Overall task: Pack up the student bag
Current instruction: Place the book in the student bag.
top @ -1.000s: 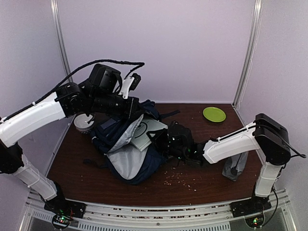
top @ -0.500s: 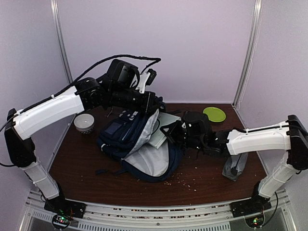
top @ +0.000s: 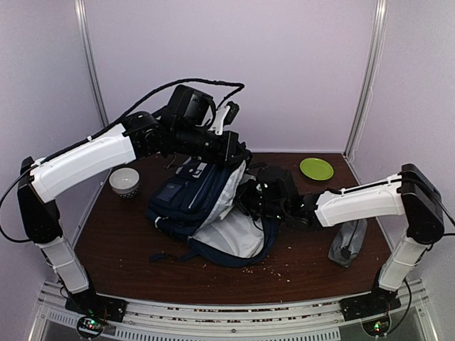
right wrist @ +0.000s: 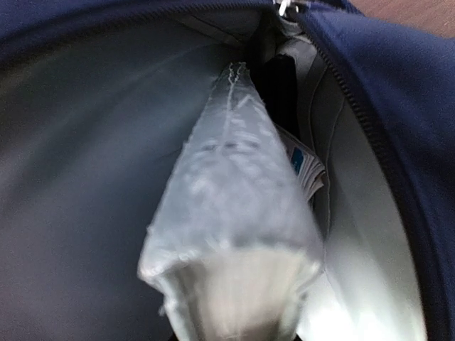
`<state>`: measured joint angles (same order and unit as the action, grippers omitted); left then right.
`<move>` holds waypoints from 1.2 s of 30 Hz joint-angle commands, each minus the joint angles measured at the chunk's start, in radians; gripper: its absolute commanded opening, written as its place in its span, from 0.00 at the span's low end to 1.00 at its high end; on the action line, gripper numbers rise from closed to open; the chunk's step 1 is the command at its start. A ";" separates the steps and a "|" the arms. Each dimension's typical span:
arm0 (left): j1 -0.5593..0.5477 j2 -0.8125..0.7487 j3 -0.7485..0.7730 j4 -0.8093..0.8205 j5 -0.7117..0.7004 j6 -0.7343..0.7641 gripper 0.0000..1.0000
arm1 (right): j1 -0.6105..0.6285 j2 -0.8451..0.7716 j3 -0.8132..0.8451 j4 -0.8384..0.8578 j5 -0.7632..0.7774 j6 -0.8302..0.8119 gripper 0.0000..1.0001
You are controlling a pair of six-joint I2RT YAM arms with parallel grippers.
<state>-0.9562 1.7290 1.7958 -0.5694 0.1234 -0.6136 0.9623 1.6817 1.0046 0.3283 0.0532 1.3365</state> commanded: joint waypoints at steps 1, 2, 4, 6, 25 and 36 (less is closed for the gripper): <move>-0.021 -0.038 0.064 0.295 0.111 -0.041 0.00 | -0.005 0.065 0.075 0.209 -0.003 0.053 0.00; -0.021 -0.039 0.062 0.298 0.115 -0.044 0.00 | -0.004 0.083 0.084 0.219 -0.005 0.060 0.00; -0.021 -0.039 0.060 0.309 0.125 -0.052 0.00 | -0.005 0.116 0.107 0.228 -0.014 0.069 0.00; -0.021 -0.039 0.060 0.315 0.133 -0.058 0.00 | -0.004 0.143 0.123 0.232 -0.019 0.075 0.00; -0.001 -0.118 0.014 0.301 0.060 -0.029 0.00 | -0.012 0.158 0.176 0.220 -0.130 -0.001 0.52; 0.038 -0.197 -0.013 0.296 0.002 -0.021 0.00 | -0.013 0.043 0.152 0.105 -0.189 -0.015 0.71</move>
<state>-0.9188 1.6375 1.7546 -0.5335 0.1097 -0.6601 0.9512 1.8099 1.1572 0.4095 -0.1047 1.3342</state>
